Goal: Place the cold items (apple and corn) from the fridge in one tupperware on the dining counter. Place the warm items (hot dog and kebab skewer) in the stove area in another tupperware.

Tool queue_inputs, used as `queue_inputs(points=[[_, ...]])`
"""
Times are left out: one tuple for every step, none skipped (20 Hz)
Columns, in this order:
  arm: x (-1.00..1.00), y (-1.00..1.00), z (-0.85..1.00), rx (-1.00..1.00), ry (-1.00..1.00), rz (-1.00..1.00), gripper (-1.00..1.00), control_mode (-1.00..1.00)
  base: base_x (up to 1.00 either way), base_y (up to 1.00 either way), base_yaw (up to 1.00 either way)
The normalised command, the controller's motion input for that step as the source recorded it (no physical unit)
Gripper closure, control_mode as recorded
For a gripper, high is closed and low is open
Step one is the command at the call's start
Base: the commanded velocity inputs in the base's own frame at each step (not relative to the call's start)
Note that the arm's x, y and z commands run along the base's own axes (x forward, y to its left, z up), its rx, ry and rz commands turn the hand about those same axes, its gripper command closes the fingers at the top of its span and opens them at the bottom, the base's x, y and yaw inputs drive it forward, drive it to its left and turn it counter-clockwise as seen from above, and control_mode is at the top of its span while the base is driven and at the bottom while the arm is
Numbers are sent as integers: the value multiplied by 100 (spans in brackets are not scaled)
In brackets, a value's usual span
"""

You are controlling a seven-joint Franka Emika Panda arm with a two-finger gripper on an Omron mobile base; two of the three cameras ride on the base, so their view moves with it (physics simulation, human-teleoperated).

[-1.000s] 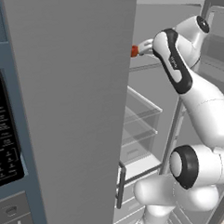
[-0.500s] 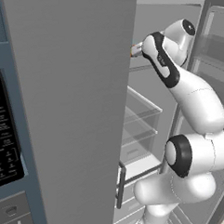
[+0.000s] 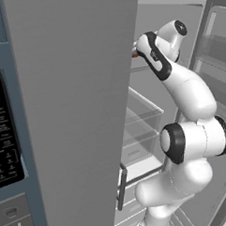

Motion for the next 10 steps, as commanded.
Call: queue_inputs(points=[[49,7,-8,0,0,0,-100,-100,0,0,0],[48,1,-12,0,0,0,-100,-100,0,0,0],[49,0,-10,0,0,0,-100,-100,0,0,0],[48,1,-10,0,0,0,-100,-100,0,0,0],[42,2,-10,0,0,0,-100,-100,0,0,0],[44,0,-11,0,0,0,-100,-100,0,0,0],[47,0,-15,0,0,0,-100,-100,0,0,0],[47,1,-14,0,0,0,-100,-100,0,0,0],[49,2,-17,-1,0,0,-100,-100,0,0,0],[51,0,-17,0,0,0,-100,-100,0,0,0]])
